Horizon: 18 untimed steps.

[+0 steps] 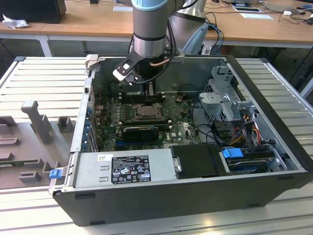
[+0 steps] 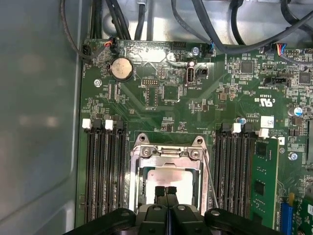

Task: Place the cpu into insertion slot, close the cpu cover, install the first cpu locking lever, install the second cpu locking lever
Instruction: 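Close the cpu cover, then install the first cpu locking lever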

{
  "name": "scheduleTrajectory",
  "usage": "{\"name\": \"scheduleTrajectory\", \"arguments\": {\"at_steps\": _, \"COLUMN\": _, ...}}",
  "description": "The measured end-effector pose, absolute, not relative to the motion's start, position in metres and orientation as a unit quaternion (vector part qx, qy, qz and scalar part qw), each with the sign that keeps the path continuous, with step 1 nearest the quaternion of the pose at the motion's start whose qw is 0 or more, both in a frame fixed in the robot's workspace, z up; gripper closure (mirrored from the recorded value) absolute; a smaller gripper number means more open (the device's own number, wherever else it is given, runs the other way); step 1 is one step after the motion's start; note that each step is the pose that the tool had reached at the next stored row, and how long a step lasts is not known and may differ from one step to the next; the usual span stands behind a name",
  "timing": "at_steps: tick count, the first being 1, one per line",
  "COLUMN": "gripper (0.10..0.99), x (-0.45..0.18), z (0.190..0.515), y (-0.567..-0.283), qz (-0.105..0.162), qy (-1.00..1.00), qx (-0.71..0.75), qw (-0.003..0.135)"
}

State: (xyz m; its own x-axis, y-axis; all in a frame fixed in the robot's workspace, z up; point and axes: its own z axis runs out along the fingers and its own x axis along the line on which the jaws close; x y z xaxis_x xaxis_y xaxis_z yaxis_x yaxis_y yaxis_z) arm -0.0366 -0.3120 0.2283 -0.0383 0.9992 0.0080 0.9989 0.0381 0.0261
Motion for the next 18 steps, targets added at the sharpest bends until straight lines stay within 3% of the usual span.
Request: {"name": "scheduleTrajectory", "arguments": {"at_steps": 18, "gripper": 0.980, "x": -0.037, "z": 0.244, "y": -0.312, "qz": 0.012, "qy": 0.720, "qx": 0.693, "qw": 0.007}}
